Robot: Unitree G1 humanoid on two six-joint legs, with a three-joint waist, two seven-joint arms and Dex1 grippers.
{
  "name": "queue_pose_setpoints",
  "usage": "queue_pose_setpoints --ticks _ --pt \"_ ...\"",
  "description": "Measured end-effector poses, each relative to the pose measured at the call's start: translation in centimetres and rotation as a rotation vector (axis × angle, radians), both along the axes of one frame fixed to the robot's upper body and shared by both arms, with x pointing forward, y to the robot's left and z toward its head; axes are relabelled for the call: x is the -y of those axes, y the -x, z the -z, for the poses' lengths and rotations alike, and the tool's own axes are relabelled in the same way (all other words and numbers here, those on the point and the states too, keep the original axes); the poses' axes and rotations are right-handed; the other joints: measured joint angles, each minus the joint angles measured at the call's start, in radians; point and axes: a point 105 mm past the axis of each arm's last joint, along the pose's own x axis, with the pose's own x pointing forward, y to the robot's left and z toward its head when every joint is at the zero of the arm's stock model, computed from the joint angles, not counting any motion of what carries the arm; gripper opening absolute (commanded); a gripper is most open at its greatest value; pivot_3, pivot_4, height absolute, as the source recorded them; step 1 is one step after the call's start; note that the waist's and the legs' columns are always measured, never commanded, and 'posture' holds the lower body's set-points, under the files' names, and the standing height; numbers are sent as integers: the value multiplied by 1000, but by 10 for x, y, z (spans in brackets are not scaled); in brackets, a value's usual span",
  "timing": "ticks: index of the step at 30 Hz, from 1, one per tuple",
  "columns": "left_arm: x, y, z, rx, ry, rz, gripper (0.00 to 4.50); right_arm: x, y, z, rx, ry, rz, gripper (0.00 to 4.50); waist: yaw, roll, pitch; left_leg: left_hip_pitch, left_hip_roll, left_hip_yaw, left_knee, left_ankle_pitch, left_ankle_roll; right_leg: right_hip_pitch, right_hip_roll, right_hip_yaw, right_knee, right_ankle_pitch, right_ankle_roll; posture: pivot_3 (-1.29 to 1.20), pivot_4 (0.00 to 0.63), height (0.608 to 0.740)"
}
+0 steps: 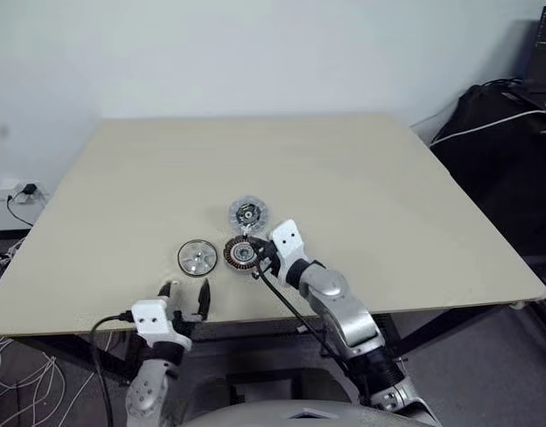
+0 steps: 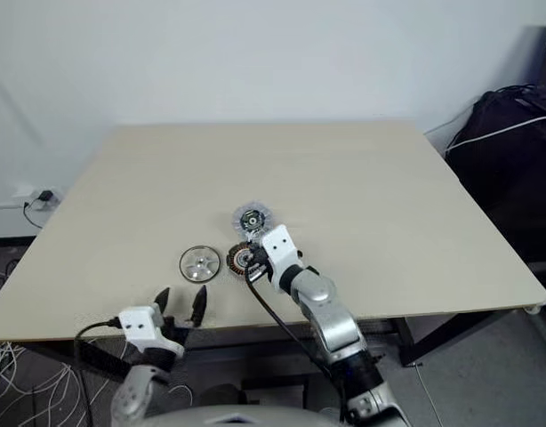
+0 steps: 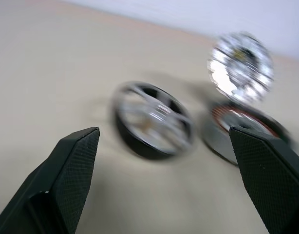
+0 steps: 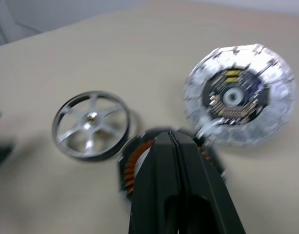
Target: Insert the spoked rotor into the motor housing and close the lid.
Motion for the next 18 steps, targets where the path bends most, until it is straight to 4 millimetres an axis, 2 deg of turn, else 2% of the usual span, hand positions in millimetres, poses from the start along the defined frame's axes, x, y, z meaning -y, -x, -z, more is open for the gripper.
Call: queue_pose_setpoints --ticks 3,7,18 --pt "-13 -8 -1 -10 56 -51 4500 1 6 4 -21 8 -6 16 -3 -2 -1 0 -1 1 0 0 0 1 0 1 -1 1 0 0 0 740" --pt "-14 -13 8 -64 145 -64 4500 1 7 -2 -9 -2 -4 16 0 -5 -2 -1 -1 0 0 0 0 1 0 1 -2 1 0 0 0 740" --pt "8 -24 14 -116 403 28 4500 7 10 -2 -24 0 21 16 5 -7 -1 -1 -4 0 0 0 -1 1 1 1 -1 1 0 0 0 740"
